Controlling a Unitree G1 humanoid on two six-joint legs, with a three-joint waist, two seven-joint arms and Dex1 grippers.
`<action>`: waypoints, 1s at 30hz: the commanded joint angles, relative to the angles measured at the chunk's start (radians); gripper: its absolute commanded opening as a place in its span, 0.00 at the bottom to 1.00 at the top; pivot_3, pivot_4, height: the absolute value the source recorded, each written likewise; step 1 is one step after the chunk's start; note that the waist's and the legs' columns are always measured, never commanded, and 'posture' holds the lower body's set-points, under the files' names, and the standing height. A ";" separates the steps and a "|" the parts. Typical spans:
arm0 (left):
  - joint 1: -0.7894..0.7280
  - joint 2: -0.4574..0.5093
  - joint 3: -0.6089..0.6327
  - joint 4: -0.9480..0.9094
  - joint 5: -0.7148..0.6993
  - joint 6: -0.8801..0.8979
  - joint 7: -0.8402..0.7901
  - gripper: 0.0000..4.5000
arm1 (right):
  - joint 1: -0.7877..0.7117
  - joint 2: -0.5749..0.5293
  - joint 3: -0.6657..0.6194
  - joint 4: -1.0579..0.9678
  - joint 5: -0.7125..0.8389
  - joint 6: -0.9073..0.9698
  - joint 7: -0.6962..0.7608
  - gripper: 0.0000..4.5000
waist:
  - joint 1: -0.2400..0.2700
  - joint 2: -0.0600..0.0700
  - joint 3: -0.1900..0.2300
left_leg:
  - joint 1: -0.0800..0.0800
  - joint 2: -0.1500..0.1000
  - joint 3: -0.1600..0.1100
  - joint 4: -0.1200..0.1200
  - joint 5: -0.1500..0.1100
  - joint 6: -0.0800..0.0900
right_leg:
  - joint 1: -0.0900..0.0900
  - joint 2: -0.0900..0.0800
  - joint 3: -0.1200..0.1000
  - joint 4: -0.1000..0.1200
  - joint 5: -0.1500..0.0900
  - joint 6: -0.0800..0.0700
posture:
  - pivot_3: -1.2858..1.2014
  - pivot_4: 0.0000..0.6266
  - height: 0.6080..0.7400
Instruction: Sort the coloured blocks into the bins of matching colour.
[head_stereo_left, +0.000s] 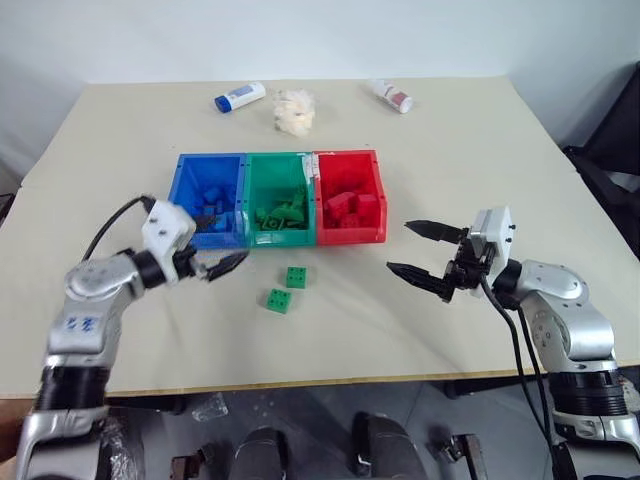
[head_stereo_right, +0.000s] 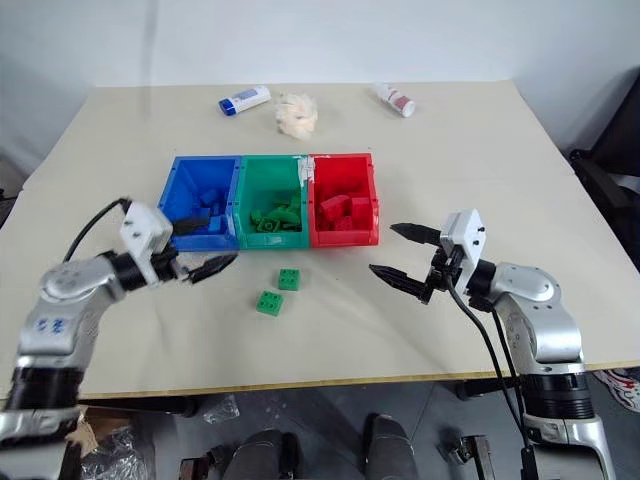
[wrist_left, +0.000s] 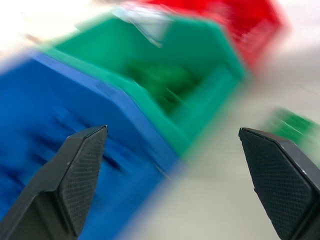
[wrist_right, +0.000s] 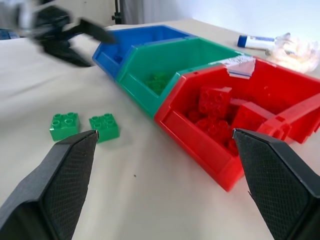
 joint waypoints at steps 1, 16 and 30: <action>0.138 0.055 0.103 -0.121 -0.086 -0.001 -0.094 0.99 | -0.024 -0.012 -0.001 0.009 0.003 -0.030 0.022 1.00 | -0.005 0.000 0.000 | 0.000 0.000 0.000 0.000 0.000 0.000 | 0.000 0.000 0.000 0.000 0.000 0.000 | 0.52 0.24 1.00; 0.356 0.073 0.163 -0.168 -0.104 -0.012 -0.158 0.99 | -0.065 -0.002 0.036 0.084 -0.015 -0.061 0.070 1.00 | -0.009 0.000 0.000 | 0.000 0.001 0.000 0.002 -0.004 0.001 | 0.000 0.000 0.000 -0.003 0.000 0.000 | 0.52 0.24 1.00; 0.089 -0.181 -0.224 0.034 0.089 -0.187 -0.074 0.93 | -0.021 -0.004 0.025 0.033 -0.016 -0.074 0.019 1.00 | -0.012 0.000 0.000 | 0.000 0.001 0.003 0.004 -0.005 0.003 | 0.001 0.000 0.002 -0.001 0.001 0.001 | 0.52 0.24 1.00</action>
